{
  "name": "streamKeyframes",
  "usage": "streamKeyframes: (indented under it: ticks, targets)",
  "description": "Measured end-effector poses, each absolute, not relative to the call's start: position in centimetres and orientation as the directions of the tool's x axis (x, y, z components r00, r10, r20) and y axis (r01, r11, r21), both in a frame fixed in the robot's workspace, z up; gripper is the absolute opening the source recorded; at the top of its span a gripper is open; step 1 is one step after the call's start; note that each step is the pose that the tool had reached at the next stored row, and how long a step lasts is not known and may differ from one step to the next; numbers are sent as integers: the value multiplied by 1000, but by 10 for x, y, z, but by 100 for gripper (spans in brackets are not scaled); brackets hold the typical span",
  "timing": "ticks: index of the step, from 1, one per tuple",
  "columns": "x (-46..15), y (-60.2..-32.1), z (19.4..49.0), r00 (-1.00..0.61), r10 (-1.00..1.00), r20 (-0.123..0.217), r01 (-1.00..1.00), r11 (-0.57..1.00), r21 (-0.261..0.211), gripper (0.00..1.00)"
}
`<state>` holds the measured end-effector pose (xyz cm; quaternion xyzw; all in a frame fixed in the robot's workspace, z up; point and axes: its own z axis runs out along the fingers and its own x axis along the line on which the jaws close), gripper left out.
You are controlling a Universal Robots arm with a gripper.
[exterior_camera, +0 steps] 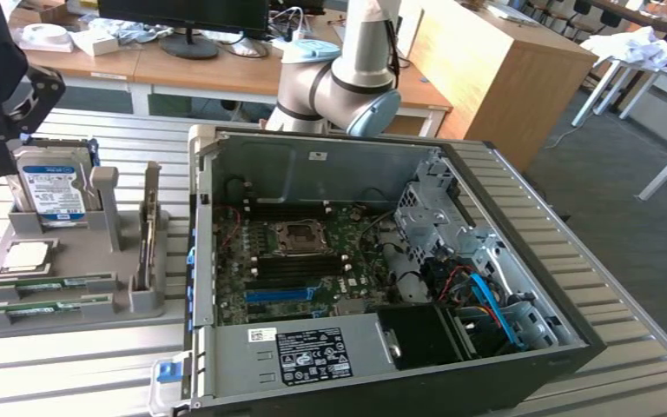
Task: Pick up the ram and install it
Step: 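Pick up the ram and move it above insertion slot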
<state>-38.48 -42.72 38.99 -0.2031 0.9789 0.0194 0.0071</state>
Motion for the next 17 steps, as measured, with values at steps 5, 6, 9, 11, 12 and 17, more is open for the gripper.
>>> streamKeyframes:
  ticks: [5, 6, 9, 11, 12, 17]
  targets:
    - [-385, -427, 390, -877, -479, -22, -480, 877, 35, 10]
    - [-385, -427, 390, -869, -495, -22, -495, 868, 35, 10]
    - [-385, -427, 390, -841, -541, -22, -541, 840, 35, 10]
    - [-385, -427, 390, -820, -572, -22, -573, 819, 35, 10]
    - [-385, -427, 390, -809, -587, -22, -587, 809, 35, 10]
    - [-385, -427, 389, -753, -658, -22, -658, 752, 35, 10]
